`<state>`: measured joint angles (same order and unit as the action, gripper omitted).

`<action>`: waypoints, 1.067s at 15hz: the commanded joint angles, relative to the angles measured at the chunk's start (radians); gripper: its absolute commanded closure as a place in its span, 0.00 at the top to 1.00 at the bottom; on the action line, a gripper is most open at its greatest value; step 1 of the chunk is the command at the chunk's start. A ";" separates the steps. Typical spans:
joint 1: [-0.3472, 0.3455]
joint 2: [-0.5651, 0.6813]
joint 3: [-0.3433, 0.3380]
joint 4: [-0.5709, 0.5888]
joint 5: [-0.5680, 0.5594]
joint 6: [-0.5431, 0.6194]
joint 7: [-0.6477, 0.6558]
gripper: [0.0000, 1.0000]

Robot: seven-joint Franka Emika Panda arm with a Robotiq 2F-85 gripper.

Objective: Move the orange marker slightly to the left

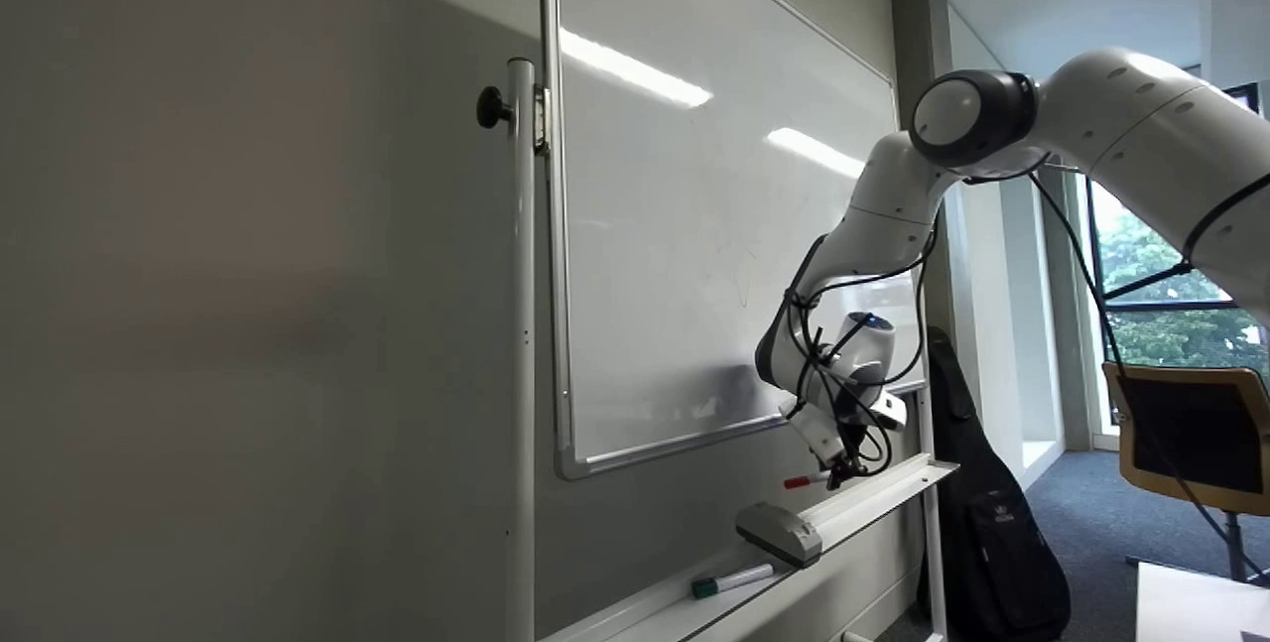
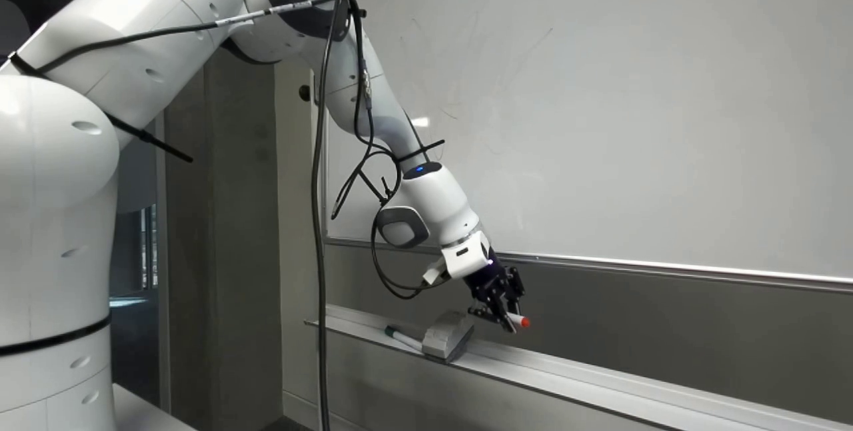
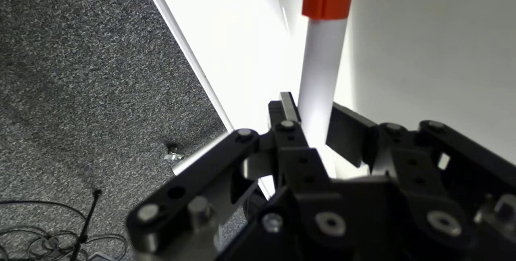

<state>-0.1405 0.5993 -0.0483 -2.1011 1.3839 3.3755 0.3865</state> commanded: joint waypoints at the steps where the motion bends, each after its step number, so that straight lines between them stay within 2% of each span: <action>1: -0.030 -0.014 0.003 -0.029 -0.008 -0.044 -0.014 0.05; 9: -0.046 0.051 -0.030 -0.026 -0.024 -0.099 -0.031 0.05; 16: 0.009 0.125 -0.085 0.004 -0.053 -0.079 -0.012 0.05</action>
<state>-0.1546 0.7021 -0.1054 -2.1144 1.3558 3.3006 0.3724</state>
